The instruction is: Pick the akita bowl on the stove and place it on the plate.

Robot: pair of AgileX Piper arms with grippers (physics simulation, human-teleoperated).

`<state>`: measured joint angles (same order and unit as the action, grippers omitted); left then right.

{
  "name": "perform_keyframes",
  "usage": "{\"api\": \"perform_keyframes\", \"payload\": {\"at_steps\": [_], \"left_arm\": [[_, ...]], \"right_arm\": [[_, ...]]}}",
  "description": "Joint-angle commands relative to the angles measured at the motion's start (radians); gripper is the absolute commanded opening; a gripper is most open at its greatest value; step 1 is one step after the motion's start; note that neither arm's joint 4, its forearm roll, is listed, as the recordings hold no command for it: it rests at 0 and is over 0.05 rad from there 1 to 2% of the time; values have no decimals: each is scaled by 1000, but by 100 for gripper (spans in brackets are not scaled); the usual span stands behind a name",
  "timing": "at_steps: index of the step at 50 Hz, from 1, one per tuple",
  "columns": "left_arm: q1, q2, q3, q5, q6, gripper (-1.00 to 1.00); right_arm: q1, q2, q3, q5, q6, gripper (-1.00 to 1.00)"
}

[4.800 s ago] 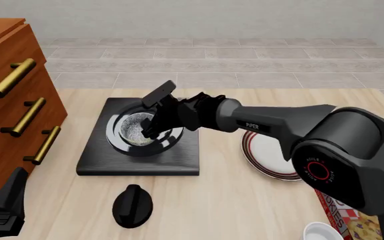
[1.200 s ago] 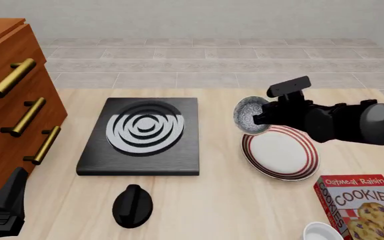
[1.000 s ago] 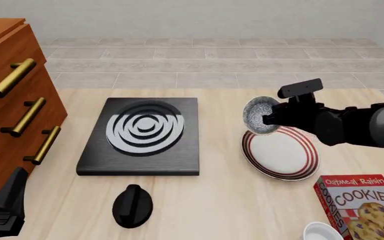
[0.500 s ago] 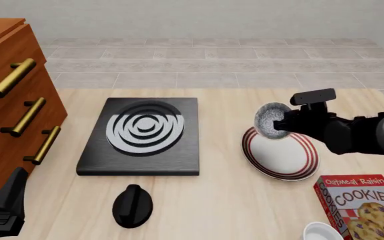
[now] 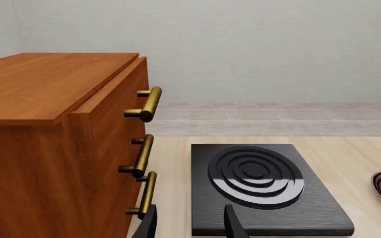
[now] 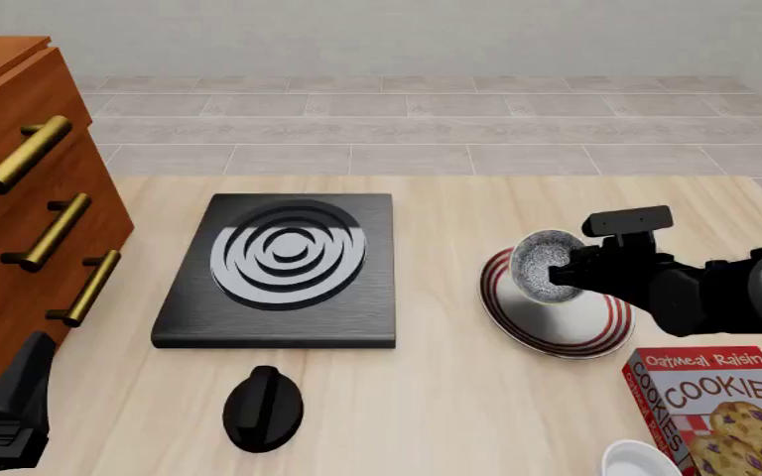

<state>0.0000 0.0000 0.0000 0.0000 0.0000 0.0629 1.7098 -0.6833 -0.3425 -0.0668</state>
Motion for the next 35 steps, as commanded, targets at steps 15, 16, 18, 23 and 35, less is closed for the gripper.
{"api": "perform_keyframes", "payload": {"at_steps": [15,16,18,23,35], "left_arm": [[0,0,0,0,0,100],[0,0,0,0,0,100],[0,0,0,0,0,100],[0,0,0,0,0,100],[0,0,0,0,0,100]], "right_arm": [[-19,51,76,-70,28,-100],[-21,54,75,-69,29,-100],[-24,64,77,-77,27,-100],[-35,88,75,-85,22,-100],[-68,21,113,-140,-71,100]]}}
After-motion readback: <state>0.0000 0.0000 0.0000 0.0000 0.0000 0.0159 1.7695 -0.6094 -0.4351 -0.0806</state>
